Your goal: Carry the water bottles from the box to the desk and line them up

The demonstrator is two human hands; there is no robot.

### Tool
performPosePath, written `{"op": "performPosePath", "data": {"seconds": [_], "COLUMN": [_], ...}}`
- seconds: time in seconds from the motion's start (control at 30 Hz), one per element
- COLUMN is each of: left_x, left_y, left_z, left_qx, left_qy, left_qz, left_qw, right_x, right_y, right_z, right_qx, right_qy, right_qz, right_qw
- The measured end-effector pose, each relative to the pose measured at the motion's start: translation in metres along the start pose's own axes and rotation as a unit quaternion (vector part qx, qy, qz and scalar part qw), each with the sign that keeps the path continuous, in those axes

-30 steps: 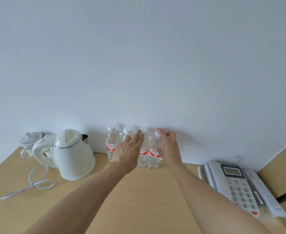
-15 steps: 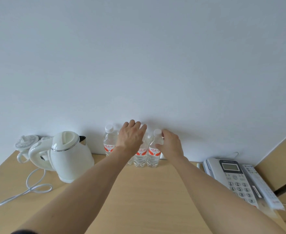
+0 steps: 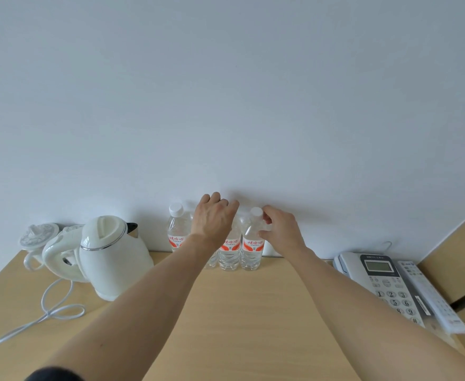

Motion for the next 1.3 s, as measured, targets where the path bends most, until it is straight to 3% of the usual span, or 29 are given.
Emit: {"op": "performPosePath", "data": {"seconds": [0.33,0.57,0.7,0.97,1.3], "left_x": [-0.002,0.004,0.017,0.039,0.004], "left_y": [-0.002,0.0,-0.013,-0.096,-0.238], "left_z": [0.007,0.025,0.041,0.066,0.076], "left_qx": [0.018,-0.051,-0.099,-0.177,-0.203], "left_qy": [0.017,-0.013,-0.02,-0.049,0.048], "left_qz": [-0.007,0.025,0.021,-0.077,-0.215], "left_qw": [1.0,0.998,0.995,0.98,0.954], "right_x": [-0.001,-0.007,-0.019,-0.074,-0.195], "right_y": [0.006,-0.001,-0.013,-0.046,-0.113], "right_z": [0.004,0.024,0.04,0.092,0.201], "right_qx": [-0.068,-0.107,-0.136,-0.212,-0.298], "right_qy": [0.053,-0.007,-0.004,-0.012,-0.044], "right_qz": [-0.001,-0.058,-0.099,-0.181,-0.346], "right_qw": [0.996,0.992,0.986,0.96,0.889]}}
Point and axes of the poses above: each hand's wrist, its own x-axis towards the middle knuckle, its own z-axis out of the back of the hand, y = z × x, the point moved 4 cm from there along x, towards the middle knuckle, and after that the axes turned 14 degrees about -y, right-handed, at the moved point
